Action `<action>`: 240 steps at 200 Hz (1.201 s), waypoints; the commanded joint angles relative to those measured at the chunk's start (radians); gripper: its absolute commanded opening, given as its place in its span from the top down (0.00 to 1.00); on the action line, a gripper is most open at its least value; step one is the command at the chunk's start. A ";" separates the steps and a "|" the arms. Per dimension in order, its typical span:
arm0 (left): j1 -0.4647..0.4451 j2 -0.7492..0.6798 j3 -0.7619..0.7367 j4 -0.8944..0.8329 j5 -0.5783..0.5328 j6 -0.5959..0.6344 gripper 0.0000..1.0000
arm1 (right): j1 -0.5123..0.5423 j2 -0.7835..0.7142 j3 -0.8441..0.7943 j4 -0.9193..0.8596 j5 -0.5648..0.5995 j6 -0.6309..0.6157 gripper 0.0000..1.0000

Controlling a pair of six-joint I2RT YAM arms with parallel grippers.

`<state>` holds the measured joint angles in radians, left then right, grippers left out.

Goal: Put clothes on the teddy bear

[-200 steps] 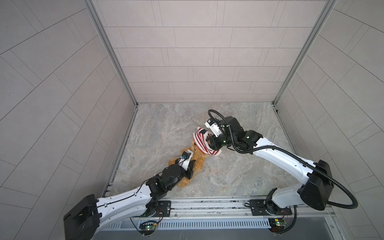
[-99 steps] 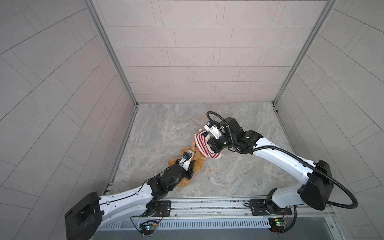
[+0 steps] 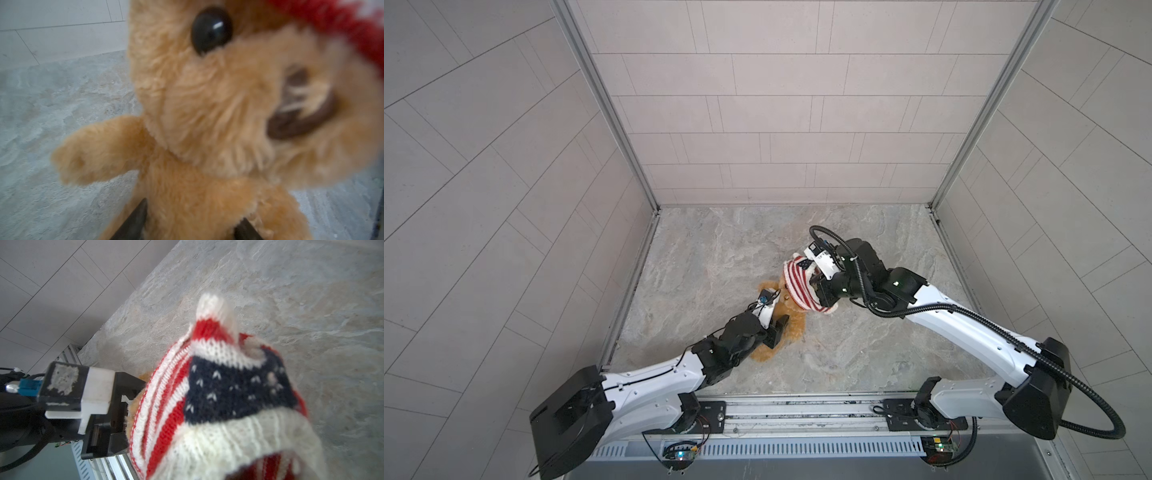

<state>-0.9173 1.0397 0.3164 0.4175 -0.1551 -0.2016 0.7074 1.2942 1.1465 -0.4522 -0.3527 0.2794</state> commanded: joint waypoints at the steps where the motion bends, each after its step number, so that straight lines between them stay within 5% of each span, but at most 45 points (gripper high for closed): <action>1: 0.032 0.017 0.041 -0.036 0.094 -0.073 0.35 | -0.025 -0.042 0.002 0.016 0.099 -0.055 1.00; 79: 0.245 -0.188 0.034 -0.095 0.455 -0.352 0.34 | -0.023 -0.145 -0.057 0.088 0.159 -0.271 1.00; 139: 0.309 -0.108 0.187 0.035 0.636 -0.593 0.47 | 0.050 -0.239 -0.179 0.132 0.139 -0.365 1.00; 187: 0.310 -0.008 0.232 0.134 0.689 -0.679 0.55 | 0.115 -0.265 -0.239 0.178 0.152 -0.386 1.00; 240: 0.310 -0.031 0.236 0.056 0.650 -0.651 0.80 | 0.141 -0.259 -0.269 0.221 0.157 -0.383 1.00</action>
<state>-0.6109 1.0321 0.5201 0.4862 0.4984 -0.8604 0.8314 1.0431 0.8753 -0.2817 -0.1951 -0.0723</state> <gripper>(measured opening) 0.257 0.081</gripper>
